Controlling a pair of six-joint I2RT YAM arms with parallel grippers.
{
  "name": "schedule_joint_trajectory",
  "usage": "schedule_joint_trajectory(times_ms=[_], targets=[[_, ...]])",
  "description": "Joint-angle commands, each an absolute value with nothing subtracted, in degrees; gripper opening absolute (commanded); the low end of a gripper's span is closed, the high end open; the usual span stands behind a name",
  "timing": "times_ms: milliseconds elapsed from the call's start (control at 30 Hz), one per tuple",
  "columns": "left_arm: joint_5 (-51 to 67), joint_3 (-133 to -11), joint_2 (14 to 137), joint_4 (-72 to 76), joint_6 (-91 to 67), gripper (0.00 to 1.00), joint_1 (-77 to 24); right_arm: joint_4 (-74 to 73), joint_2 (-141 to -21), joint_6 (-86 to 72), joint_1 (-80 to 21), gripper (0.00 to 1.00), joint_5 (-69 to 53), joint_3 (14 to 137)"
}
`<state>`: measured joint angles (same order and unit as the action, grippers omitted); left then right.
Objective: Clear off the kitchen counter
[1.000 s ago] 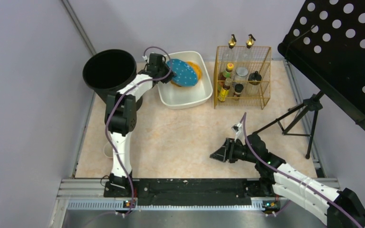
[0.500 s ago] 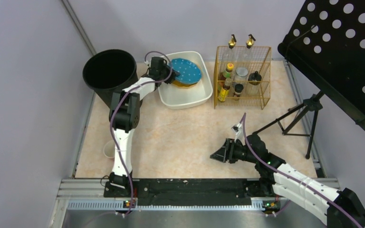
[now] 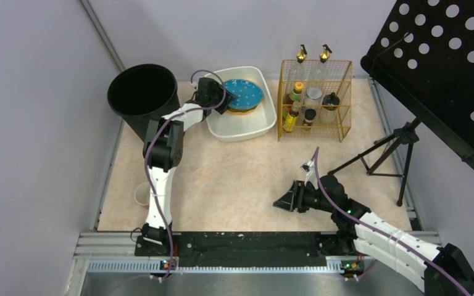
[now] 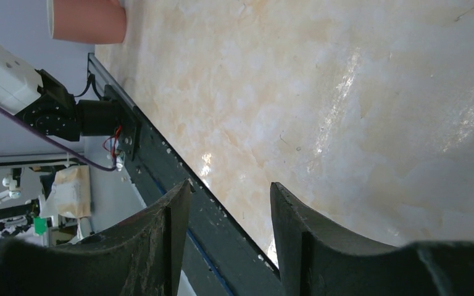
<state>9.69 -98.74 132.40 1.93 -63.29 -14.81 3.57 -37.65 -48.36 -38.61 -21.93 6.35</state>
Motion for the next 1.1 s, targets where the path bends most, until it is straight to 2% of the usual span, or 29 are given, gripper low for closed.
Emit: schedule_joint_trajectory(times_ms=[0, 400, 733, 1067], targets=[[10.5, -97.7, 131.8, 2.6, -62.6, 0.61, -14.7, 5.4, -37.6, -47.6, -38.8, 0.5, -21.8, 6.4], [12.6, -101.8, 130.4, -12.6, -59.6, 0.65, -13.6, 3.8, -35.5, -48.2, -38.8, 0.5, -21.6, 6.5], [6.1, -107.8, 128.5, -28.6, -59.0, 0.65, -13.4, 3.4, -35.2, -48.6, -38.9, 0.5, -21.8, 6.9], [7.5, -110.4, 128.2, -31.4, -58.9, 0.65, -13.3, 1.0, -32.9, -48.9, -38.8, 0.49, -21.4, 7.4]])
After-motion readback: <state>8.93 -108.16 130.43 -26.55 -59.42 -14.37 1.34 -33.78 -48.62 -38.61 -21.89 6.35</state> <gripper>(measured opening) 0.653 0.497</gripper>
